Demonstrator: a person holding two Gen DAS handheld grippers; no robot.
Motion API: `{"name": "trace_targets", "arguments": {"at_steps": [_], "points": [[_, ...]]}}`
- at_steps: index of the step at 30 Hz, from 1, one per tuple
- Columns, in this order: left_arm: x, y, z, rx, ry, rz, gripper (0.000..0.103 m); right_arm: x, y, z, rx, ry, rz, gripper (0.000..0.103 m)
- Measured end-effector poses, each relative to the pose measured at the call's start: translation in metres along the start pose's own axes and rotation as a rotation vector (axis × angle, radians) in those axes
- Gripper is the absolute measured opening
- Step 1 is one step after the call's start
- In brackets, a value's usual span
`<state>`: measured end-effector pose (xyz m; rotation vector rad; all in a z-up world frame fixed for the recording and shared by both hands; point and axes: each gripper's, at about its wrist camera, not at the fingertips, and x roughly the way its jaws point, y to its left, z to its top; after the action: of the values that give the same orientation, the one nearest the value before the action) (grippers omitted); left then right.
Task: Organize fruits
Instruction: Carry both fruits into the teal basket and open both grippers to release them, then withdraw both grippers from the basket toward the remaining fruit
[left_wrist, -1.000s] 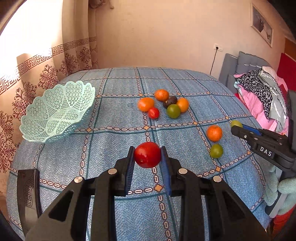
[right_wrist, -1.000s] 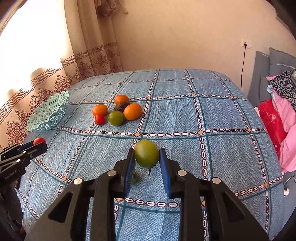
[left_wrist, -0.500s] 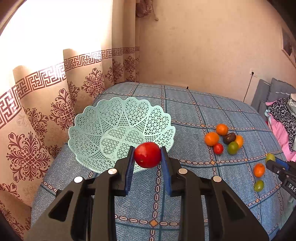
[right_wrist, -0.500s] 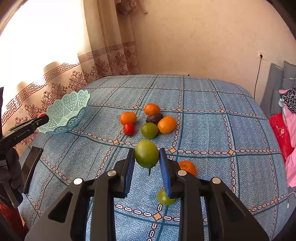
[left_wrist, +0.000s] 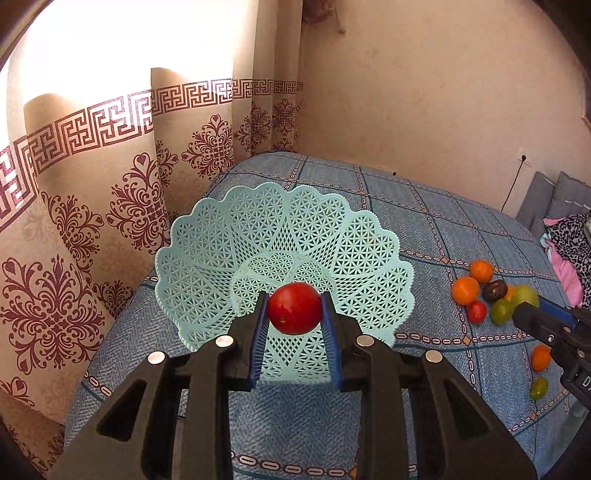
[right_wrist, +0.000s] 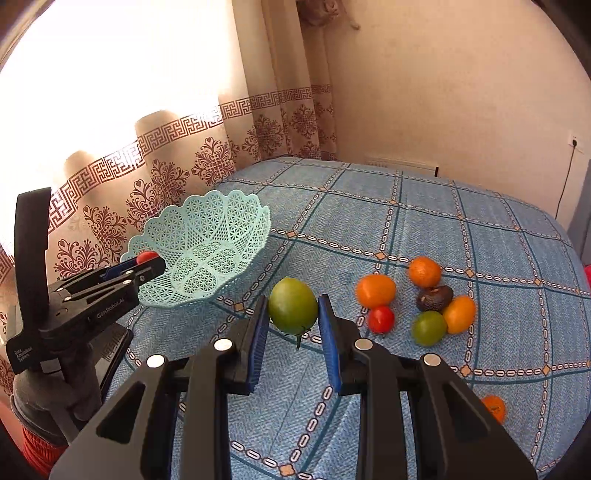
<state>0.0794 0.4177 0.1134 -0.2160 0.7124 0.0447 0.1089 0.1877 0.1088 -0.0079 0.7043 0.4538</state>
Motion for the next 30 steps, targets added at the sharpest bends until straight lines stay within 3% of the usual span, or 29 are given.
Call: {"name": "trace_targets", "arguments": {"at_steps": [15, 17, 21, 23, 24, 25, 27, 30], "points": [[0.010, 0.021, 0.000, -0.055, 0.013, 0.016, 0.030, 0.067, 0.046, 0.032, -0.025, 0.038, 0.069, 0.027], [0.007, 0.023, -0.001, -0.060, -0.006, 0.036, 0.048, 0.073, 0.049, 0.033, -0.025, 0.045, 0.074, 0.027], [-0.004, 0.024, 0.001, -0.054, -0.063, 0.081, 0.059, 0.080, 0.053, 0.035, -0.024, 0.053, 0.088, 0.029], [-0.008, 0.026, 0.002, -0.061, -0.083, 0.089, 0.071, 0.082, 0.053, 0.037, -0.016, 0.049, 0.086, 0.029], [-0.011, 0.027, 0.002, -0.066, -0.096, 0.101, 0.075, 0.083, 0.052, 0.037, -0.010, 0.049, 0.085, 0.031], [-0.012, 0.028, 0.003, -0.071, -0.112, 0.118, 0.083, 0.082, 0.051, 0.037, 0.000, 0.051, 0.085, 0.043], [-0.018, 0.032, 0.003, -0.082, -0.151, 0.150, 0.089, 0.079, 0.047, 0.038, 0.020, 0.029, 0.076, 0.056], [-0.024, 0.037, 0.003, -0.096, -0.205, 0.186, 0.098, 0.074, 0.041, 0.037, 0.024, 0.021, 0.065, 0.056]]}}
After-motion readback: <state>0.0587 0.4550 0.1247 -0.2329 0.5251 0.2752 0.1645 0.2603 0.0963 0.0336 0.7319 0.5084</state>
